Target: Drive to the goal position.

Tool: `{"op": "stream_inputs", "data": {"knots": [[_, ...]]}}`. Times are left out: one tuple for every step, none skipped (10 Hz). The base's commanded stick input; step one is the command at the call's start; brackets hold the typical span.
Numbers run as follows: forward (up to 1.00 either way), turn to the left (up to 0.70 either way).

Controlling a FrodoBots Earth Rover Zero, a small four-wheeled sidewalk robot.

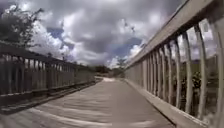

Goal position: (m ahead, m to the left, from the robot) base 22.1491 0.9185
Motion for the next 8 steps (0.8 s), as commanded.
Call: {"op": "stream_inputs", "data": {"knots": [[0.85, 0.00], [0.85, 0.00], [0.85, 0.00], [0.85, 0.00], [0.85, 0.00], [0.85, 0.00], [0.85, 0.00], [0.85, 0.00]]}}
